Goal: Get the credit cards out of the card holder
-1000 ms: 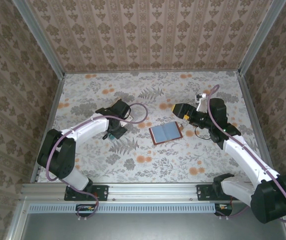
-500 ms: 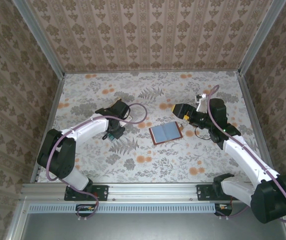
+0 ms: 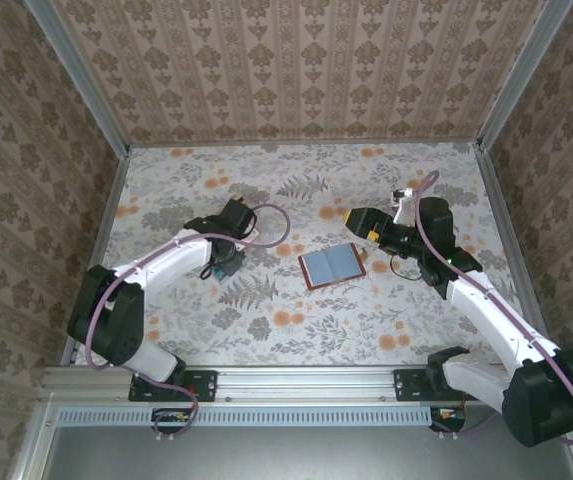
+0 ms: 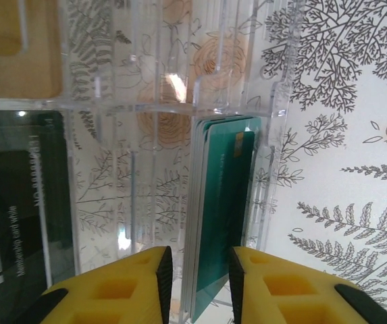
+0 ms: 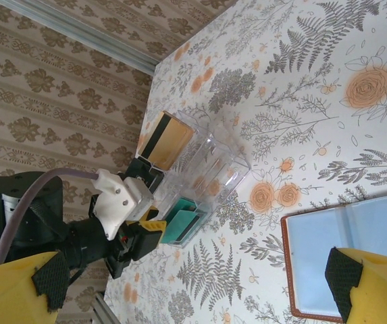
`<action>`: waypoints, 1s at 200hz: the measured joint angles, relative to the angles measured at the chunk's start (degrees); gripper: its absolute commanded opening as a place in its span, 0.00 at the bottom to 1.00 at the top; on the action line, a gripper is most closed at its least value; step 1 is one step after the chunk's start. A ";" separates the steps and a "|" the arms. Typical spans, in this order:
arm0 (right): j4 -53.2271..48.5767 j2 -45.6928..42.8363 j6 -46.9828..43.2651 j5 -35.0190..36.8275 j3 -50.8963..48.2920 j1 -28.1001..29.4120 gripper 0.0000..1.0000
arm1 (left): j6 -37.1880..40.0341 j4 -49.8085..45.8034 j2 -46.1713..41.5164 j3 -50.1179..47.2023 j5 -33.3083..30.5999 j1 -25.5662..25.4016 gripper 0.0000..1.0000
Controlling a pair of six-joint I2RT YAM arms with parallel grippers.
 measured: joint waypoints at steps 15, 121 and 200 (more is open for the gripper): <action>0.00 0.00 0.04 0.00 0.00 0.00 1.00 | -0.02 0.26 -0.09 -0.28 -0.50 0.09 0.33; 0.02 0.00 0.07 0.00 0.00 0.00 1.00 | -1.53 -0.17 -4.07 -0.61 2.78 1.07 0.54; 0.02 0.00 0.07 -0.02 0.00 0.00 1.00 | -1.60 -0.28 0.26 -0.63 5.88 1.62 0.53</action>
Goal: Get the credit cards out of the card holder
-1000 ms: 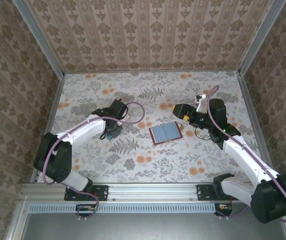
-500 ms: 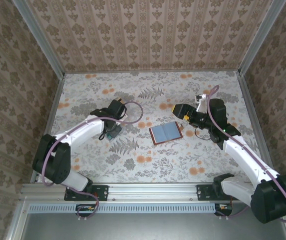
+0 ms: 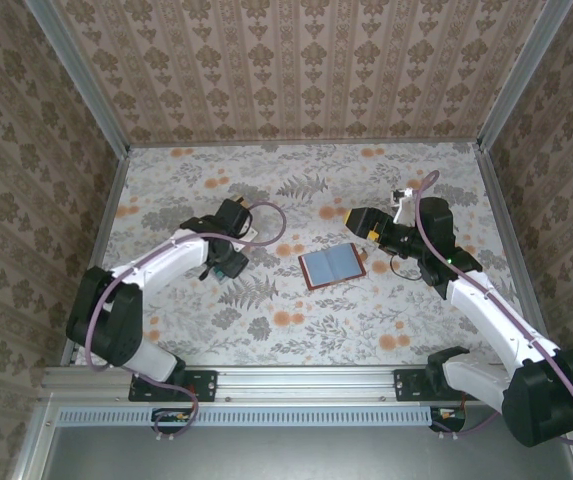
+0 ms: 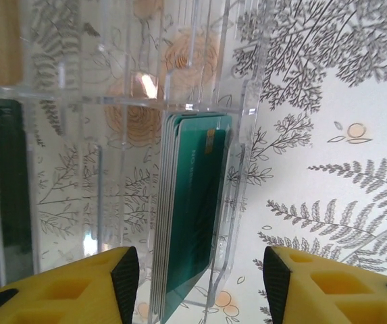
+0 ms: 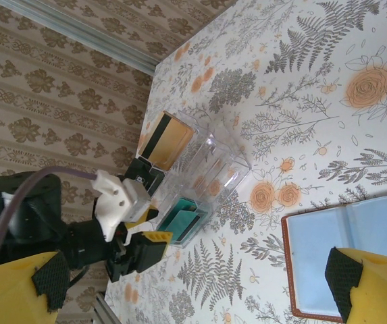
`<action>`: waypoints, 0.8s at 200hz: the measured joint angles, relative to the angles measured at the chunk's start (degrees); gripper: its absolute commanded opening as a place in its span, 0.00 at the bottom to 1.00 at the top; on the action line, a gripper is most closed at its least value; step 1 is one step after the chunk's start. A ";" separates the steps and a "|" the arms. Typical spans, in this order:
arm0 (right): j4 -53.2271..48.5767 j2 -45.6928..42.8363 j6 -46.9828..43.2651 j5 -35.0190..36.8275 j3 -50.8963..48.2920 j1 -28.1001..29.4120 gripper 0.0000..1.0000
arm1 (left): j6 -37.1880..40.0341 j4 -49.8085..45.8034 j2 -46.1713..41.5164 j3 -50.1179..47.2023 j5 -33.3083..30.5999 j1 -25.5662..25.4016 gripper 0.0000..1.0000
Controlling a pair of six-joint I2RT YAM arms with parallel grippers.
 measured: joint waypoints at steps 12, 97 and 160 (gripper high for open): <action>0.00 0.00 0.00 0.00 0.00 0.00 1.00 | -0.04 -0.20 1.14 0.00 -0.72 0.00 0.51; -0.02 0.00 0.00 0.00 0.00 0.00 1.00 | -1.33 -0.79 1.03 0.02 -7.52 0.26 0.40; -0.11 0.00 -0.13 0.07 0.00 0.00 1.00 | -4.13 -0.55 -6.12 -0.04 -7.06 1.03 0.66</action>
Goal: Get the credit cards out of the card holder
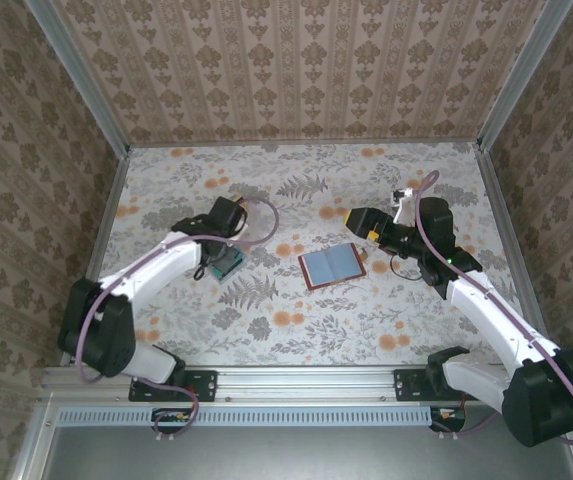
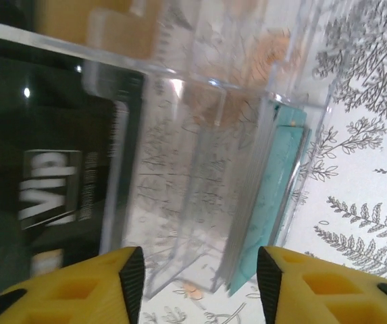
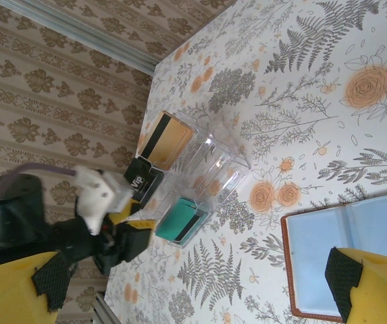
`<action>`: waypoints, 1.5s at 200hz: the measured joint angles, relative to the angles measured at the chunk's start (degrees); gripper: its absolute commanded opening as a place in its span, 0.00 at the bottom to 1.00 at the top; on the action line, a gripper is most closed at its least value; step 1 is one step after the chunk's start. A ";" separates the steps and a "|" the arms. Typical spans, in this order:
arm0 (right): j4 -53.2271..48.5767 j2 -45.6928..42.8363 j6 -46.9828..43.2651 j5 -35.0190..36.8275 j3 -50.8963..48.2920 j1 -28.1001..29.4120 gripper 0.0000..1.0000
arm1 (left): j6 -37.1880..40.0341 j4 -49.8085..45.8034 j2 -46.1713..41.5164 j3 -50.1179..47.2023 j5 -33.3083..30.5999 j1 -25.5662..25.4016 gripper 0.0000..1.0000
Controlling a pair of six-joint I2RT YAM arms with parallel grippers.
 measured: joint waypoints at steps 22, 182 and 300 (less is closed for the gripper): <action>-1.31 -0.31 -0.92 1.27 0.00 0.00 1.00 | -3.26 1.09 -8.35 -0.09 1.18 2.62 0.91; -8.98 -1.77 -7.06 9.29 1.75 -0.07 1.00 | -30.77 14.60 -21.05 -21.64 16.63 40.11 1.00; -11.85 -1.86 -11.91 16.96 1.75 -1.62 1.00 | -33.38 30.84 -7.58 -23.52 19.45 32.83 1.00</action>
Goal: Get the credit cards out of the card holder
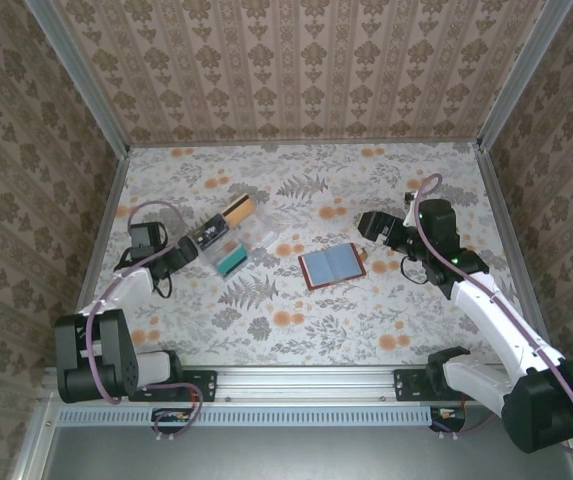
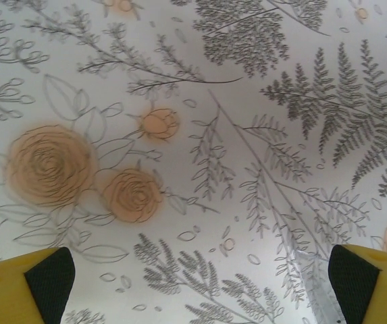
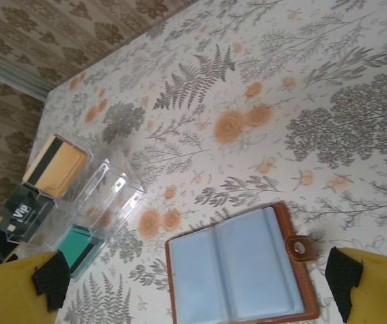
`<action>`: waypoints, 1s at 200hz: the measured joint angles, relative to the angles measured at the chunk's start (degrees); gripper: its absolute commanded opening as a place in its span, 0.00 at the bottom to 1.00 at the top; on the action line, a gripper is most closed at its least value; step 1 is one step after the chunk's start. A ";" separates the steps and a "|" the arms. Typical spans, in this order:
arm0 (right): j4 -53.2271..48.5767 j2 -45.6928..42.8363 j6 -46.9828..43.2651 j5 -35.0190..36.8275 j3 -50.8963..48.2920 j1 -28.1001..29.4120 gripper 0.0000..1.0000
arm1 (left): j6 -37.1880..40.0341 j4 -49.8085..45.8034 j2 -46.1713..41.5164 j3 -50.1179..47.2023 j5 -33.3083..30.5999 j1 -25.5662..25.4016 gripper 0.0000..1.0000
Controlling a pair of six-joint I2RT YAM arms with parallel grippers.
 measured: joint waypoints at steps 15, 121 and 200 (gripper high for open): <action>-0.13 0.11 -0.33 0.87 0.00 -0.09 1.00 | 0.00 1.64 0.96 0.00 0.20 -1.03 1.00; 8.59 0.83 -13.07 22.40 -9.29 -0.31 1.00 | 0.44 6.03 8.22 5.64 -3.61 -6.25 1.00; 21.86 13.33 -24.35 32.44 -10.43 -2.01 1.00 | 7.23 3.30 -3.02 5.46 -15.30 -5.01 1.00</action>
